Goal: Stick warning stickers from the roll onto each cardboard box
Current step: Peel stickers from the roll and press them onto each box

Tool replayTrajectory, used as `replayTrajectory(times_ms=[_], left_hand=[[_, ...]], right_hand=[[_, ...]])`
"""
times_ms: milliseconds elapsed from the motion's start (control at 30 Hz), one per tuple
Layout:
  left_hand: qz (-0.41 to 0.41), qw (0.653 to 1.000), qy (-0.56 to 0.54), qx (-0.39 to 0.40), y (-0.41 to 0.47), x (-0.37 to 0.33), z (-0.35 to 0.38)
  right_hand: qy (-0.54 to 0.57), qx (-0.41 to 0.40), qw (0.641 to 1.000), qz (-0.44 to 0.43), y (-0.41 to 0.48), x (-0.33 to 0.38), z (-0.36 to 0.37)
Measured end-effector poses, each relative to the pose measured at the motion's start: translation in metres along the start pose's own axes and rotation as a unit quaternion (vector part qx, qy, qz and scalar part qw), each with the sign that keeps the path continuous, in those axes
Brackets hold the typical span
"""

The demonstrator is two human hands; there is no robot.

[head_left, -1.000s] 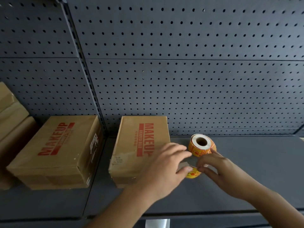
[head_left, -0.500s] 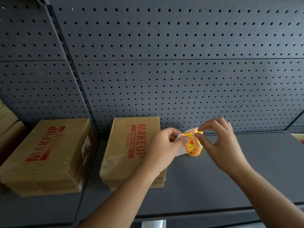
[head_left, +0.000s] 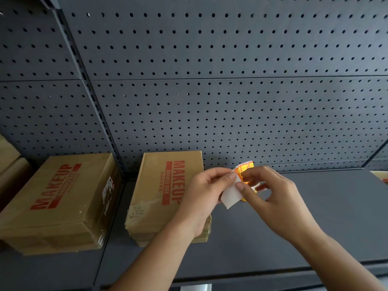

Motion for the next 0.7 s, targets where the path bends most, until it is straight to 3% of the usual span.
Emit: replayTrajectory(times_ms=[400,700], left_hand=[[0.088,0.993,0.073,-0.006,-0.005,-0.006,0.002],[0.078,0.99,0.115,-0.029,-0.005,-0.003,0.0]], right_hand=[[0.046,0.03,0.994,0.092,0.002,-0.009,0.003],[0.036,-0.008,0.99,0.132,0.005,-0.015,-0.005]])
Point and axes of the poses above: each hand's wrist, its own y-axis towards the middle knuckle, its own z-axis out of the palm, x = y × z, the point moved 5 cm from there along y, towards the middle knuckle, and after that the axes turned 9 degrees about y, right-handed, at the moved point
